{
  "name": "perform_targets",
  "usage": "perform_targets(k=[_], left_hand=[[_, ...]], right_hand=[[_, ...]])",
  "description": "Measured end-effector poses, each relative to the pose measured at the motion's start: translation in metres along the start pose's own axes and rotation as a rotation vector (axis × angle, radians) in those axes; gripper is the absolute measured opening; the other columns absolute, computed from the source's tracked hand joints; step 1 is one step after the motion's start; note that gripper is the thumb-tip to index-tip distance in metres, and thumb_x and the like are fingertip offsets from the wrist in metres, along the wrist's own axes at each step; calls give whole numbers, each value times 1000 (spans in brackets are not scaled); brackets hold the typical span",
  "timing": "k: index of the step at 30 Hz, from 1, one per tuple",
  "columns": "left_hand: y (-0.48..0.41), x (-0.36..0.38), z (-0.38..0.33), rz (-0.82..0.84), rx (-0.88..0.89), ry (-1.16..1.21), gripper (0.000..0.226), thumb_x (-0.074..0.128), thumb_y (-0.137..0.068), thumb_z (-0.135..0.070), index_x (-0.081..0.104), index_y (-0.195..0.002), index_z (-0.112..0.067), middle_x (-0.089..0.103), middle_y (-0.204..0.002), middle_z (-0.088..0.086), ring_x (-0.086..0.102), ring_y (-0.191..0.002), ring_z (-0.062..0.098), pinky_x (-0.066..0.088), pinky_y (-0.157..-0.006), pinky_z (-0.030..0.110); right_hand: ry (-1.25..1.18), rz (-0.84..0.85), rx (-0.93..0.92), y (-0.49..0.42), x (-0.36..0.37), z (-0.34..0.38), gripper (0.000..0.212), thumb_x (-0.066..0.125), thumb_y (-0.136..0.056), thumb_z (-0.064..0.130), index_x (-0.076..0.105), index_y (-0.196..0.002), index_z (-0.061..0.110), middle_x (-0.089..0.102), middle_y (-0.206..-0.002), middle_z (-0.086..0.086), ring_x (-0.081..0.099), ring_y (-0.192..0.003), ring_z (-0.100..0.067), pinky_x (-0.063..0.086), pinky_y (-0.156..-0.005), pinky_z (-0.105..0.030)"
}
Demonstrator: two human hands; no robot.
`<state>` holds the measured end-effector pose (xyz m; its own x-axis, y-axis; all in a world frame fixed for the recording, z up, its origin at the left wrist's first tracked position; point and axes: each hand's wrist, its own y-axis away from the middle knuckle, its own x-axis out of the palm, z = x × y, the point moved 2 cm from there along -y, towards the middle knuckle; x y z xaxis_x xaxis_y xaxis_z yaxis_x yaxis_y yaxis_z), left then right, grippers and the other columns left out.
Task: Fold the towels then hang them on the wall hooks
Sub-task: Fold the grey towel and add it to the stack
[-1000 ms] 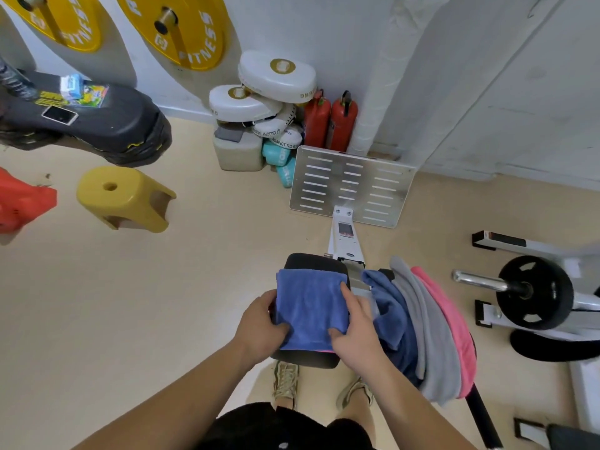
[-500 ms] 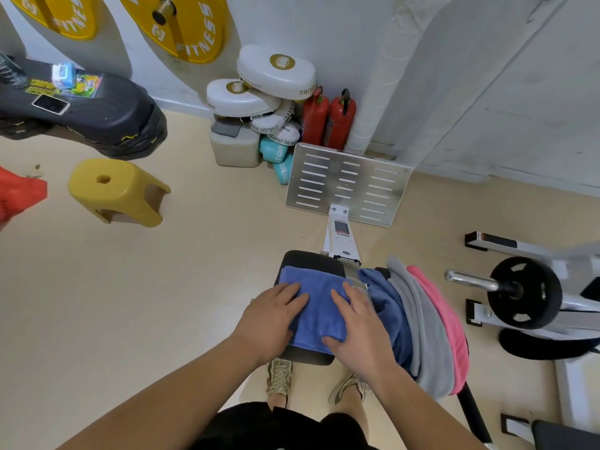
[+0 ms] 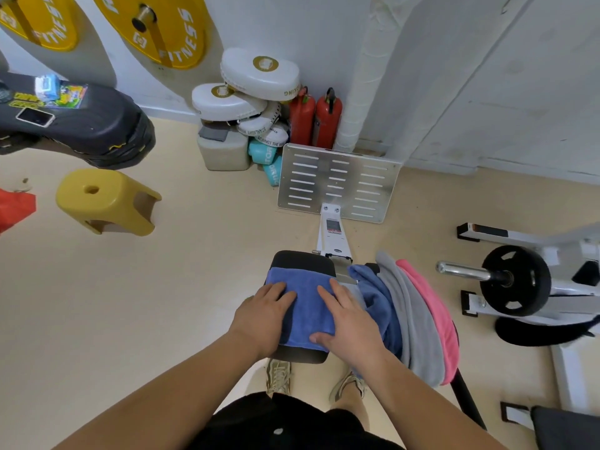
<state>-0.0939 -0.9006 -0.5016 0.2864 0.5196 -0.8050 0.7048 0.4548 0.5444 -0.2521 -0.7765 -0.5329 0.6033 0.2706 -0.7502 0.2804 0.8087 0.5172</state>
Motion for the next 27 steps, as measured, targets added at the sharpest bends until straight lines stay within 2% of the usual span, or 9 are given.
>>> perform_targets(k=[3, 6, 8, 11, 14, 17, 20, 23, 27], left_hand=[[-1, -12, -20, -25, 38, -60, 72, 73, -83, -26, 46, -149, -16, 33, -161, 12, 34, -148, 34, 41, -114, 43], [-7, -15, -58, -241, 183, 70, 48, 76, -69, -13, 71, -116, -11, 61, -136, 17, 61, -124, 37, 57, -91, 43], [-9, -15, -95, -275, 215, 252, 32, 69, -80, -17, 70, -112, -15, 66, -122, 6, 64, -110, 26, 58, -81, 36], [-14, -8, -151, -88, 210, 446, 13, 53, -91, -17, 66, -92, -14, 66, -95, 1, 61, -88, 24, 49, -76, 34], [-22, 7, -189, -3, 158, 592, 19, 53, -90, -10, 57, -74, -19, 52, -65, -5, 49, -65, 17, 34, -58, 21], [-36, 21, -211, -49, -19, 715, 11, 56, -92, -14, 67, -90, -13, 68, -77, 6, 62, -75, 22, 45, -67, 26], [-53, 31, -226, -135, -204, 790, 11, 57, -93, -18, 58, -83, -15, 68, -77, 7, 63, -75, 24, 51, -71, 35], [-66, 37, -236, -200, -353, 787, 17, 64, -91, -25, 58, -80, -13, 66, -73, 2, 60, -72, 21, 46, -65, 32], [-73, 42, -245, -222, -470, 843, 11, 68, -87, -22, 68, -83, -12, 70, -74, 2, 64, -79, 24, 47, -73, 29]], right_hand=[[-92, -89, 29, 23, -16, -4, 85, 62, -92, 58, 20, -162, 35, 9, -172, 9, 12, -158, -13, 28, -123, -32], [-131, -235, 78, 54, -29, -27, 62, 58, -98, 48, 45, -153, 23, 36, -164, 3, 33, -152, -15, 31, -118, -26], [-151, -275, 162, 74, -37, -52, 55, 55, -99, 44, 49, -149, 23, 46, -156, 5, 44, -144, -17, 35, -116, -28], [-248, -261, 309, 102, -46, -92, 50, 58, -101, 33, 49, -147, 16, 50, -153, 0, 43, -145, -19, 29, -120, -28], [-411, -259, 383, 125, -54, -124, 46, 60, -101, 24, 50, -145, 16, 53, -145, 1, 49, -139, -19, 36, -115, -27], [-506, -192, 413, 140, -61, -150, 39, 60, -100, 25, 56, -139, 25, 58, -133, 6, 57, -124, -13, 42, -107, -24], [-629, -195, 427, 147, -71, -176, 23, 63, -96, 24, 62, -109, 43, 71, -111, 7, 68, -103, -9, 56, -92, -30], [-684, -164, 412, 153, -83, -197, 22, 63, -96, 21, 67, -116, 29, 73, -107, 9, 68, -100, -5, 48, -82, -13], [-733, -115, 373, 154, -101, -220, 20, 64, -94, 24, 72, -111, 28, 77, -102, 9, 71, -97, -7, 54, -86, -21]])
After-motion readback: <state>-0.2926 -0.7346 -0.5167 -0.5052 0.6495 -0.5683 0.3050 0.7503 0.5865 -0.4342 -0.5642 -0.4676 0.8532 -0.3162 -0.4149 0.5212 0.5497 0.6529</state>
